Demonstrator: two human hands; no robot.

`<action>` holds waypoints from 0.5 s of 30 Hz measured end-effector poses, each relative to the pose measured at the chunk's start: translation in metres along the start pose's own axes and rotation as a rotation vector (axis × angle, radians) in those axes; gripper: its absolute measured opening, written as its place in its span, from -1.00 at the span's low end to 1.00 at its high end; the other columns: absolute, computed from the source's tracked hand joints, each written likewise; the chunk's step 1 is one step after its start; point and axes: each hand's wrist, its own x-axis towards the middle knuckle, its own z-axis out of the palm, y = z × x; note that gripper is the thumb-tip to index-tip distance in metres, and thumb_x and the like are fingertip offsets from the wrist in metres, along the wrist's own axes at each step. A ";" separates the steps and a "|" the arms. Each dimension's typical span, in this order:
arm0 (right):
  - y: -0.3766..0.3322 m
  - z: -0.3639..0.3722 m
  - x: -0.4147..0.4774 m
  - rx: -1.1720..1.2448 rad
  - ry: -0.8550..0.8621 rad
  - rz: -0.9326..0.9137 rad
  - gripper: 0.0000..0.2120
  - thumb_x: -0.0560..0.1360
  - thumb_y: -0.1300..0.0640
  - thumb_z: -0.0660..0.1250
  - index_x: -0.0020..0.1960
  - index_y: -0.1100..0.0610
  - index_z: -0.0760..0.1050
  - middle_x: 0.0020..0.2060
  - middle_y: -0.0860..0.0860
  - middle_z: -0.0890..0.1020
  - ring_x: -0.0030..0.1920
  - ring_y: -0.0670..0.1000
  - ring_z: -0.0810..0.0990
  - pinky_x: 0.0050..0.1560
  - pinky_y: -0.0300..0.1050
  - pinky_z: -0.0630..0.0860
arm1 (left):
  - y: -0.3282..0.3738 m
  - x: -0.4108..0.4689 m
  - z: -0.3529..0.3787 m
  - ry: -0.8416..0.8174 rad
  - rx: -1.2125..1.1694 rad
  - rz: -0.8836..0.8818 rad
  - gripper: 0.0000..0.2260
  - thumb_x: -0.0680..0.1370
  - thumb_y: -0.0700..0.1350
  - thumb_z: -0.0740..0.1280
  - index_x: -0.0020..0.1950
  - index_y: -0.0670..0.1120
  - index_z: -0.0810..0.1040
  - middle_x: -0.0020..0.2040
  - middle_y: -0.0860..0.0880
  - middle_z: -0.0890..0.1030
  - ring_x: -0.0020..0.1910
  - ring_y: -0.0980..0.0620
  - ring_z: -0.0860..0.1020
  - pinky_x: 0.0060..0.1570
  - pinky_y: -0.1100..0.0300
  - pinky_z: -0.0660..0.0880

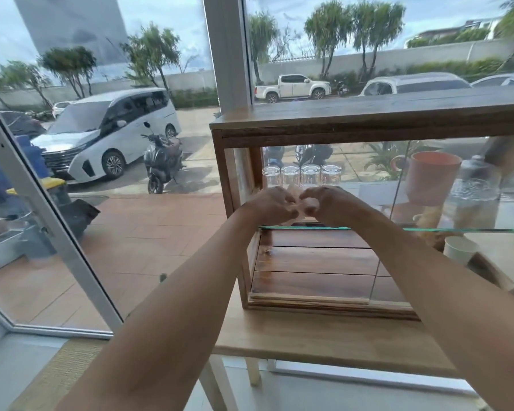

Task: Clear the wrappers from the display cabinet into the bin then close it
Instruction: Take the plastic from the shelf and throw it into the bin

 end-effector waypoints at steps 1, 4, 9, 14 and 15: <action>0.001 0.002 -0.001 0.004 0.033 -0.028 -0.72 0.52 0.13 0.33 0.23 0.05 0.57 0.16 0.15 0.65 0.03 0.12 0.59 -0.07 -0.15 0.41 | -0.002 -0.002 0.002 0.069 -0.046 0.011 -0.78 0.55 -0.10 0.35 0.14 -0.13 0.65 -0.13 0.00 0.62 -0.17 0.04 0.55 -0.32 0.32 0.35; 0.000 0.002 -0.008 0.078 0.065 -0.084 -0.85 0.47 0.18 0.35 -0.01 0.13 0.67 -0.12 0.14 0.70 -0.17 0.09 0.61 -0.25 -0.17 0.41 | -0.004 -0.015 0.003 0.201 -0.106 0.063 -0.93 0.50 -0.16 0.41 -0.14 -0.13 0.67 -0.33 0.02 0.56 -0.29 0.02 0.53 -0.41 0.27 0.31; -0.012 -0.015 -0.043 0.334 0.021 -0.098 -0.90 0.49 0.16 0.38 -0.06 0.14 0.66 -0.35 -0.05 0.57 -0.30 -0.05 0.50 -0.32 -0.22 0.36 | -0.012 -0.061 0.002 0.189 -0.312 0.101 -0.85 0.52 -0.05 0.42 -0.07 -0.13 0.68 -0.29 -0.01 0.59 -0.32 0.11 0.50 -0.31 0.28 0.38; -0.027 -0.004 -0.078 0.670 -0.188 -0.154 -0.84 0.47 0.07 0.43 -0.04 0.14 0.65 -0.29 0.00 0.66 -0.21 -0.03 0.58 -0.14 -0.14 0.47 | -0.034 -0.122 0.020 0.185 -0.724 0.092 -0.84 0.55 -0.12 0.41 0.03 -0.18 0.67 -0.21 -0.11 0.64 -0.25 0.10 0.55 -0.26 0.29 0.47; -0.032 0.003 -0.083 0.729 -0.222 -0.172 -0.83 0.48 0.08 0.43 -0.03 0.18 0.65 -0.28 0.03 0.66 -0.22 -0.03 0.58 -0.16 -0.16 0.47 | -0.040 -0.132 0.027 0.177 -0.798 0.094 -0.85 0.56 -0.15 0.39 0.05 -0.22 0.65 -0.21 -0.10 0.62 -0.27 0.09 0.54 -0.28 0.30 0.46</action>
